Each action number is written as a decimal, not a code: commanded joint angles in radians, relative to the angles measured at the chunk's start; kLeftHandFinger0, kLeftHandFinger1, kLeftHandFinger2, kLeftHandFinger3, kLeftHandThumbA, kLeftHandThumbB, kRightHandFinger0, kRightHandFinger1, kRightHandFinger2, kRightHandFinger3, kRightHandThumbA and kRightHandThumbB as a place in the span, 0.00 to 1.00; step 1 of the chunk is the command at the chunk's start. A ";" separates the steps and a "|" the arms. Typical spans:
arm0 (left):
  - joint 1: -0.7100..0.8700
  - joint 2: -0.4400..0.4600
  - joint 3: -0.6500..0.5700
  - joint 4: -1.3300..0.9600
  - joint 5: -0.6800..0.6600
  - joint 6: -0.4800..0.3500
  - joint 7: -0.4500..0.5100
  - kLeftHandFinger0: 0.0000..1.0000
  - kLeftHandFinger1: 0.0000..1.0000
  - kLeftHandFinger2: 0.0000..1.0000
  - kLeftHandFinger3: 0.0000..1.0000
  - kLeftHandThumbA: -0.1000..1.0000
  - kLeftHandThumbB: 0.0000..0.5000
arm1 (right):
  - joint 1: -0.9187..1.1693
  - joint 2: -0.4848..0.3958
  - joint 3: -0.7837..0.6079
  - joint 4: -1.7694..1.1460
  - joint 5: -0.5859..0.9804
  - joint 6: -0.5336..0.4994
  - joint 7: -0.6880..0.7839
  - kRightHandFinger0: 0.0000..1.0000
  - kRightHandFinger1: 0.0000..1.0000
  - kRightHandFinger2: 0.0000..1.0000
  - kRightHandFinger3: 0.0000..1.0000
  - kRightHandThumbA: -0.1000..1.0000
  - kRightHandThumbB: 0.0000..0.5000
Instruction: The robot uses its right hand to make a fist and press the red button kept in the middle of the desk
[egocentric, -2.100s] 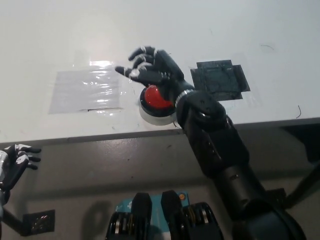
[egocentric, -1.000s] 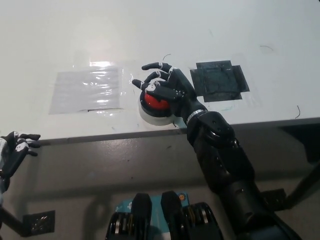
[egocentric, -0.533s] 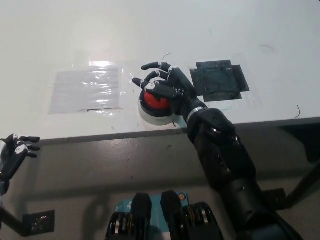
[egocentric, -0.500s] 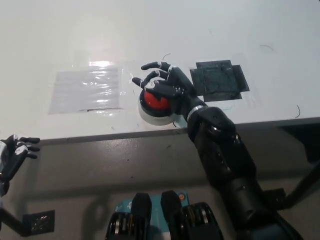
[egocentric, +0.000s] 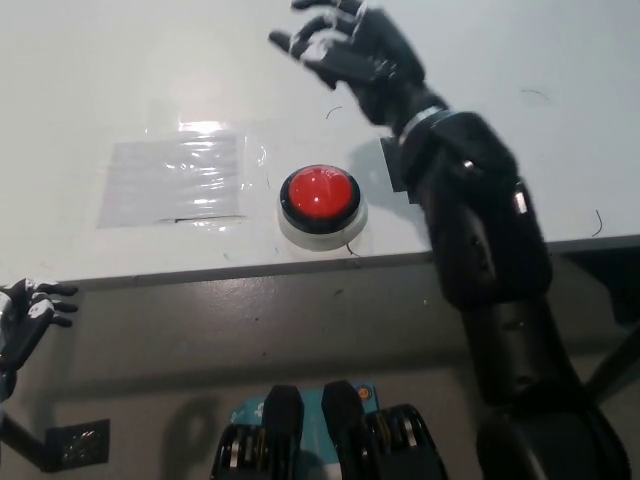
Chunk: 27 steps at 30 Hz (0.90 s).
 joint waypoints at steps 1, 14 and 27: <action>0.007 0.030 0.007 -0.025 -0.003 -0.029 -0.009 0.53 0.54 0.61 0.60 0.56 0.00 | -0.047 -0.045 -0.038 -0.103 0.043 0.086 -0.042 0.00 0.00 0.31 0.46 0.85 0.30; 0.018 0.036 0.013 -0.033 -0.009 -0.013 -0.010 0.53 0.54 0.60 0.63 0.55 0.01 | 0.062 -0.278 -0.111 -0.313 0.046 0.086 -0.016 0.00 0.09 0.39 0.47 0.93 0.16; 0.016 0.044 0.016 -0.033 -0.004 -0.011 -0.008 0.53 0.55 0.61 0.64 0.56 0.00 | 0.356 -0.430 -0.208 -0.501 0.146 0.087 -0.032 0.00 0.11 0.38 0.48 0.90 0.23</action>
